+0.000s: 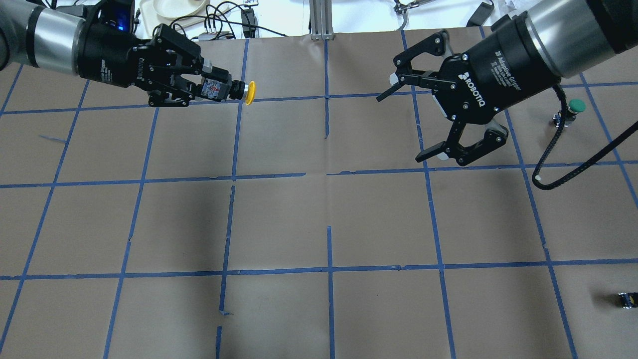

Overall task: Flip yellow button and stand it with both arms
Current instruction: 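Lift the yellow button with the left gripper while the right gripper approaches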

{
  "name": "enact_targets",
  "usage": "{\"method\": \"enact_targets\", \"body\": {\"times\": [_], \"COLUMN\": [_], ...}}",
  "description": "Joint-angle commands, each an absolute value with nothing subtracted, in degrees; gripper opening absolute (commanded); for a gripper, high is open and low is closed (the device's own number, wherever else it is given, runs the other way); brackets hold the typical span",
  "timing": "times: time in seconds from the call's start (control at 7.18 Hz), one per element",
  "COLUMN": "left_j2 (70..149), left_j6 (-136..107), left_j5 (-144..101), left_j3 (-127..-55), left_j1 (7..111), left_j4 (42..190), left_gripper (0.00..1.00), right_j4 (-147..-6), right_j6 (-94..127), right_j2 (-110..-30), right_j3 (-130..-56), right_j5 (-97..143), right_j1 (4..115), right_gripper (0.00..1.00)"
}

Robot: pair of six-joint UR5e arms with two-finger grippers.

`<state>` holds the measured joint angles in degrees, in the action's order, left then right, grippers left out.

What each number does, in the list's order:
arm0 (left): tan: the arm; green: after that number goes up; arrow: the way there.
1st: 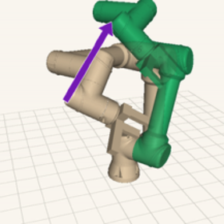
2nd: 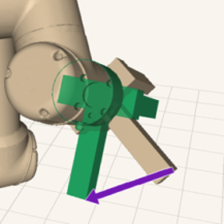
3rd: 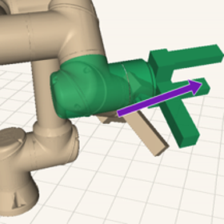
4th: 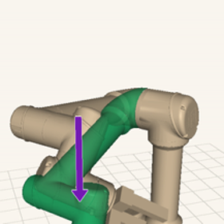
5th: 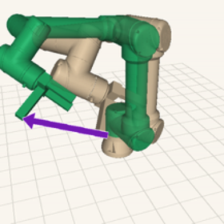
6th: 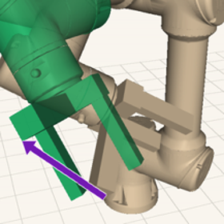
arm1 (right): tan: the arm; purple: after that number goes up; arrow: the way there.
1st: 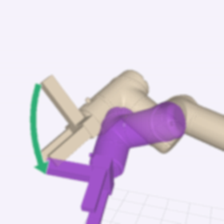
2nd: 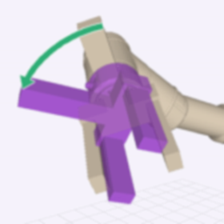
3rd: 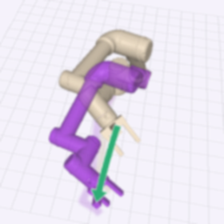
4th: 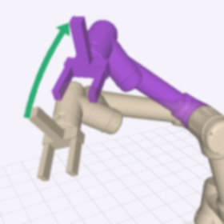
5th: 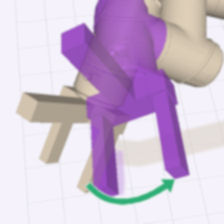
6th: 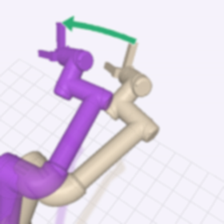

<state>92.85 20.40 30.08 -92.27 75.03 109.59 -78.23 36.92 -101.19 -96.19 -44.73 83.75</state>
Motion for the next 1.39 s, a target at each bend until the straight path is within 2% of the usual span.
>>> {"method": "enact_targets", "body": {"times": [0.0,0.56,1.25], "left_j2": [91.5,90.1,90.2], "left_j6": [19.1,18.8,18.1], "left_j5": [23.2,13.0,6.5], "left_j3": [-92.4,-92.5,-94.2], "left_j1": [77.2,79.9,82.7], "left_j4": [109.7,109.5,107.9], "left_gripper": [0.06,0.06,0.06], "right_j4": [-82.7,-95.4,-103.2], "right_j6": [43.7,59.9,65.4], "right_j2": [-100.7,-95.3,-91.3], "right_j3": [-96.4,-96.5,-96.1], "right_j5": [-36.2,-28.3,-19.9], "right_j1": [83.6,84.0,86.6], "right_gripper": [1.0,1.0,0.99]}}
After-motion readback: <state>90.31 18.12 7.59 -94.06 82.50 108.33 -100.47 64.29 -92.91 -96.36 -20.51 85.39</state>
